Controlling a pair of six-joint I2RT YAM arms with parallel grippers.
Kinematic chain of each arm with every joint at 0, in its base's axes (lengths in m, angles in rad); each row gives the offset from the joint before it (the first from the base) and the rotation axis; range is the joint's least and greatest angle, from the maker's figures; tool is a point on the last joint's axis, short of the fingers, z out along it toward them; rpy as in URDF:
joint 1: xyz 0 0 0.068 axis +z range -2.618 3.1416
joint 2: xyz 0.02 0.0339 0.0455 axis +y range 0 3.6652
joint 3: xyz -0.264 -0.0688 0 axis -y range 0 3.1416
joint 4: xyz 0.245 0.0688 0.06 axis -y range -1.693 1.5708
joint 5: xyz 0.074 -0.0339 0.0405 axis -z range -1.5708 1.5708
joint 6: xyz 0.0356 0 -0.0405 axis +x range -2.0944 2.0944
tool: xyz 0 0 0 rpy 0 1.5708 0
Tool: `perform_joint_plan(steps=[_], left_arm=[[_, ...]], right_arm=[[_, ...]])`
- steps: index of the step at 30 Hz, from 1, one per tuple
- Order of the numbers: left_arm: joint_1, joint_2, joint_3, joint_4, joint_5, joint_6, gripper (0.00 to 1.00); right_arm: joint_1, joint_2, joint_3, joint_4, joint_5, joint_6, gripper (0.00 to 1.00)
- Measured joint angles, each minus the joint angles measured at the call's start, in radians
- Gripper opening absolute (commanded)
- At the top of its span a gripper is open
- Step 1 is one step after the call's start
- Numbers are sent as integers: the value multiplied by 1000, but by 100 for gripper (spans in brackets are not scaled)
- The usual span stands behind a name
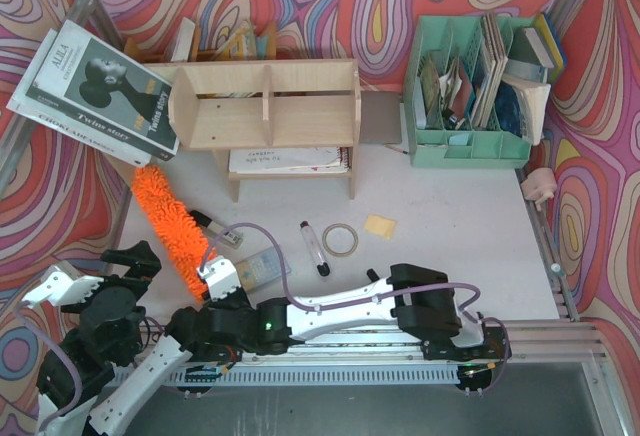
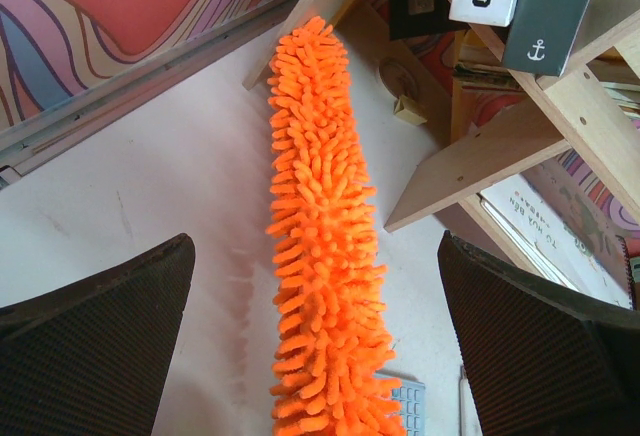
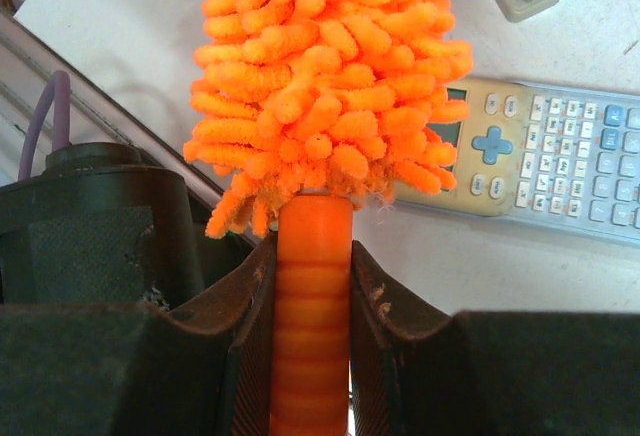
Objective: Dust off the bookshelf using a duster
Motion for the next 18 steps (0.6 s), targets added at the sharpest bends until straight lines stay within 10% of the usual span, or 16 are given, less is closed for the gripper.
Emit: perform_joint_plan(steps=[18], left_arm=[[0,0,0,0,-3,-3,98]], right_arm=[[-33,96,134,-175,-86,76,0]])
